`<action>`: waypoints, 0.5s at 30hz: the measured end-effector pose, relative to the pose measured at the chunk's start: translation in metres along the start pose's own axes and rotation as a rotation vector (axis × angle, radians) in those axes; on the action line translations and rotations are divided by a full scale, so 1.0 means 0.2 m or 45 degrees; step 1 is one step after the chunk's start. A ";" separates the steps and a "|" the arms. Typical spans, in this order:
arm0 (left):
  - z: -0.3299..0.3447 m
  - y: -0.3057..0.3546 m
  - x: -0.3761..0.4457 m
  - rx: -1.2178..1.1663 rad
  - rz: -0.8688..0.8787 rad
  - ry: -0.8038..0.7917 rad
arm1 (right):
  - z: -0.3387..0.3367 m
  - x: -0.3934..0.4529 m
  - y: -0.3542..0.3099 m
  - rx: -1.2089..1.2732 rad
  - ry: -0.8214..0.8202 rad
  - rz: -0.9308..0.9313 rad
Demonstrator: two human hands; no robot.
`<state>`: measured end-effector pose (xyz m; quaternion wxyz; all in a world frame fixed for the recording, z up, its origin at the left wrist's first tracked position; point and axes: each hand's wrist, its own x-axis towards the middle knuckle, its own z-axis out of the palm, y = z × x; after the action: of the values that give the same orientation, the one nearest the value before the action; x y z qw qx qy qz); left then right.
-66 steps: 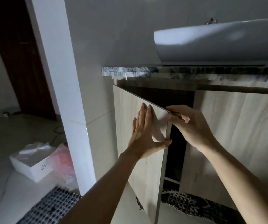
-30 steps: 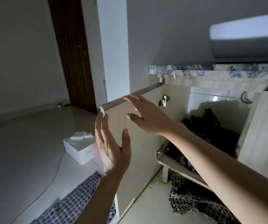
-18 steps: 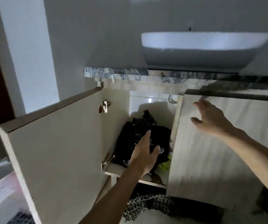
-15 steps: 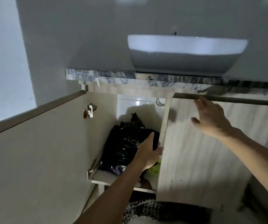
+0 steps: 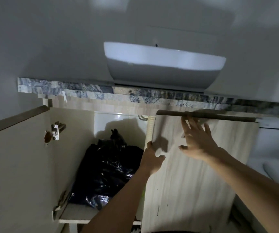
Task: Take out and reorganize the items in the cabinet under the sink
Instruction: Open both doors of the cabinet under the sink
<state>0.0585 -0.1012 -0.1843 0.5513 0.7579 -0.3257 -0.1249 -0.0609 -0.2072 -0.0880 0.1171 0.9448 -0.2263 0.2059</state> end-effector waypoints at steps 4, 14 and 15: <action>0.00 0.01 -0.03 -0.061 -0.019 0.090 | -0.07 -0.01 -0.01 0.022 -0.132 0.017; 0.07 -0.05 -0.38 -0.157 0.258 0.198 | -0.24 -0.32 -0.04 0.470 0.041 0.098; 0.08 -0.06 -0.43 -0.166 0.317 0.178 | -0.25 -0.37 -0.04 0.512 0.069 0.097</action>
<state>-0.0112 -0.0567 -0.2153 0.6318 0.6812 -0.3691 -0.0232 -0.1331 -0.1558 -0.0773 -0.0758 0.9341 -0.2129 0.2765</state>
